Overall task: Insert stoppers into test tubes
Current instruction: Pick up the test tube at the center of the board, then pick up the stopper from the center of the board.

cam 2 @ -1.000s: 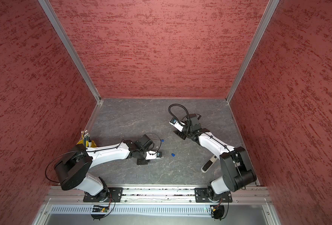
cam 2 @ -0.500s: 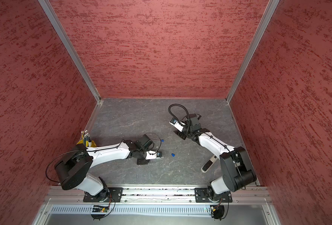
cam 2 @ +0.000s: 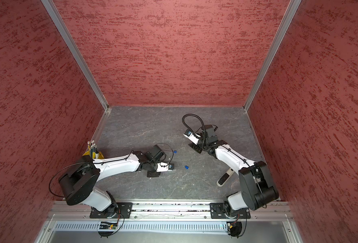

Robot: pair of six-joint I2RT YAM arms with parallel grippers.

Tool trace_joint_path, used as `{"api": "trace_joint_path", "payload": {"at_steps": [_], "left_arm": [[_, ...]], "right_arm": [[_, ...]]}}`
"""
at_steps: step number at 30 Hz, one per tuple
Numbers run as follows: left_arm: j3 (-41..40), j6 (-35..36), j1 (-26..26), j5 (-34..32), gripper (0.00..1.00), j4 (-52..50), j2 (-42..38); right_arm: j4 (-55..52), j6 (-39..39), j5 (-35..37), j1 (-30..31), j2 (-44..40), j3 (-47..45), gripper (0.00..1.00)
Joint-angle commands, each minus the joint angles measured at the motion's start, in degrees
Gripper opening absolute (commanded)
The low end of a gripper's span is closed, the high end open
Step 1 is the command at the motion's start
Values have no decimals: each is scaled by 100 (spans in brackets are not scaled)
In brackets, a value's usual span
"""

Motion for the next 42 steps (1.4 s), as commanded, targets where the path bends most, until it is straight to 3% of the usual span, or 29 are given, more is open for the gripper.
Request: {"api": "trace_joint_path", "payload": {"at_steps": [1, 10, 23, 42], "left_arm": [[-77, 114, 41, -55, 20, 104, -138], [-161, 316, 158, -76, 20, 432, -247], [-161, 670, 477, -28, 20, 700, -254], [-300, 700, 526, -133, 20, 794, -430]], "right_arm": [[-186, 482, -163, 0, -298, -191, 51], [-577, 1550, 270, 500, -758, -635, 50], [-1109, 1870, 708, 1168, -1083, -1015, 49], [-2402, 2030, 933, 1346, -108, 118, 49]]}}
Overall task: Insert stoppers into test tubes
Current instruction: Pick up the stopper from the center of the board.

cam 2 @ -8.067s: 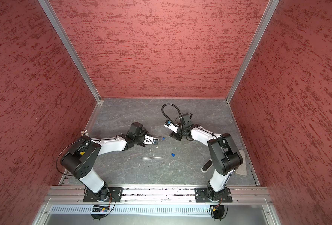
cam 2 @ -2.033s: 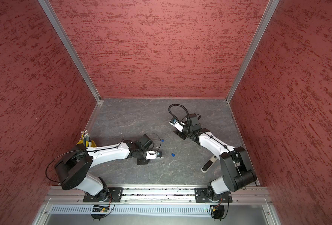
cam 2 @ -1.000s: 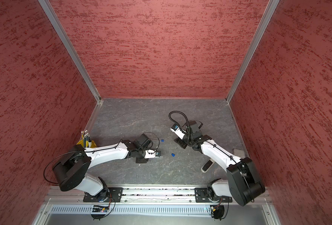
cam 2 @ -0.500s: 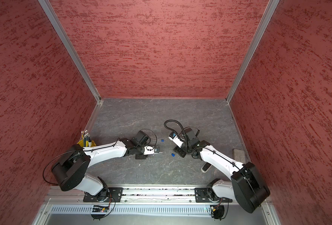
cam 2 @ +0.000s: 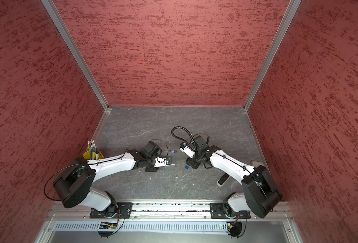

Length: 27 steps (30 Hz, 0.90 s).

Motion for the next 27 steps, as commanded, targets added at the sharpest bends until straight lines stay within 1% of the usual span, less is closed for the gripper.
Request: {"api": "trace_joint_path", "payload": {"at_steps": [1, 6, 9, 13, 16, 18, 20, 27], "left_arm": [[-112, 71, 34, -11, 20, 93, -162], [-131, 99, 63, -18, 20, 122, -227], [-134, 99, 87, 0, 20, 141, -236], [-135, 100, 96, 11, 20, 154, -203], [-138, 109, 104, 19, 20, 158, -214], [-141, 108, 116, 19, 20, 164, -221], [-152, 116, 118, 11, 20, 165, -233], [-130, 116, 133, 45, 20, 163, -177]], "right_arm": [[-311, 317, 159, 55, 92, 274, 49], [-389, 989, 144, 180, 47, 495, 48], [-430, 1414, 204, 287, -105, 397, 48], [-353, 1933, 416, 646, -161, 347, 47], [-379, 2083, 710, 920, -54, 403, 47], [-440, 2280, 855, 959, 70, 552, 46], [-438, 2539, 824, 961, 114, 677, 47], [-265, 3360, 721, 961, 47, 374, 47]]}}
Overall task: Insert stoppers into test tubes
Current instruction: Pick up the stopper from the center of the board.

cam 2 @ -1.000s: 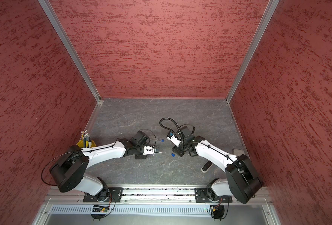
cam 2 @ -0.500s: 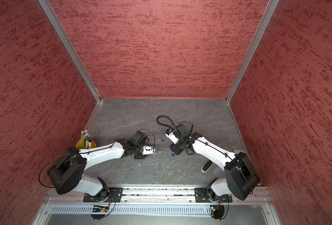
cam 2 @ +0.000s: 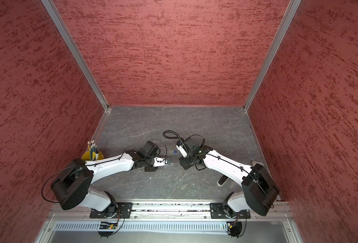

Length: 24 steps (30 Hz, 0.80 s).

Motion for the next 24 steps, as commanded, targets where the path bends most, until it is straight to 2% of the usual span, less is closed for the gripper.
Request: {"api": "trace_joint_path", "payload": {"at_steps": [1, 9, 24], "left_arm": [[-49, 48, 46, 57, 20, 113, -46], [-49, 55, 48, 28, 20, 135, -26], [-46, 51, 54, 4, 20, 113, -13]], "right_arm": [[74, 776, 69, 1, -14, -147, 47], [565, 1337, 71, 3, -100, -794, 47], [1013, 1142, 208, -22, 481, -822, 47]]}}
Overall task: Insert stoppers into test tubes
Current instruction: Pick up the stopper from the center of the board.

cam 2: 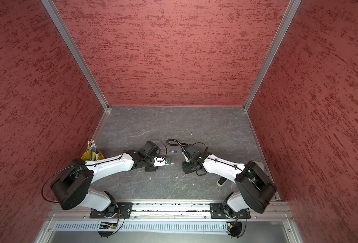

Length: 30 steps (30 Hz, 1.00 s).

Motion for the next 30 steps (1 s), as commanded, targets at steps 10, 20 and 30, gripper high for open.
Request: {"api": "trace_joint_path", "payload": {"at_steps": [10, 20, 30], "left_arm": [[-48, 54, 66, -14, 20, 65, -20], [-34, 57, 74, -27, 20, 66, -24], [-30, 66, 83, -15, 20, 71, -11]], "right_arm": [[139, -253, 227, -33, 347, 198, 47], [100, -406, 126, -33, 370, 253, 42], [-9, -436, 252, -33, 373, 257, 32]]}}
